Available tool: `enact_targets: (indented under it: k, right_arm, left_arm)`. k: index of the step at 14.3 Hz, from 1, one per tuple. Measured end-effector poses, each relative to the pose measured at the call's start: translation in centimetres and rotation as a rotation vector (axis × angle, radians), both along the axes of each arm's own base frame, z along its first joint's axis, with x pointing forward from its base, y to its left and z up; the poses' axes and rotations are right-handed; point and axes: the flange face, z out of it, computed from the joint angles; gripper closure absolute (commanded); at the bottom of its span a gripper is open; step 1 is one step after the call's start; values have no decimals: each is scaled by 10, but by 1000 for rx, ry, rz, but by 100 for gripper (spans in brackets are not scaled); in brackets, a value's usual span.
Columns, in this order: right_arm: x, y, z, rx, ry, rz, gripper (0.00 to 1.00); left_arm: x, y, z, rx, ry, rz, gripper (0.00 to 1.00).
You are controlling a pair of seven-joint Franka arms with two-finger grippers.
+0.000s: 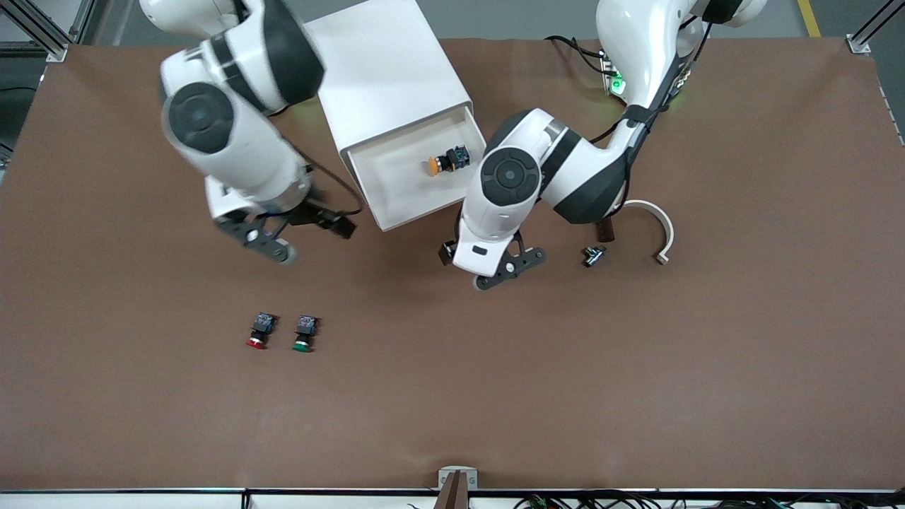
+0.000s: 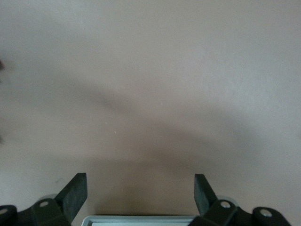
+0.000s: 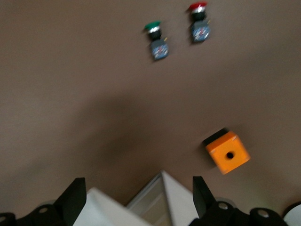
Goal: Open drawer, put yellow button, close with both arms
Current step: 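Push the drawer closed with the left gripper while the right gripper withdraws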
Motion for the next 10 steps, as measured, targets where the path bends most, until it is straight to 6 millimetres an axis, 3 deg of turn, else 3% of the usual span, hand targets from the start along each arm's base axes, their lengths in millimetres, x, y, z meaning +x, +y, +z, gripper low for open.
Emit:
enact_targets:
  k: [3,6,10]
  right_arm:
    - [24,-94,4,21,21,156,0]
    - [36,-185,14,29,0,285,0]
    - [35,-267,47,22,-14,358,0]
  left_arm:
    - [-31,-24,-19,6,9,-48,0]
    - [-55,-42,-22,12,15,-73,0]
    - [-77,-61,-19,7,24,-79,0]
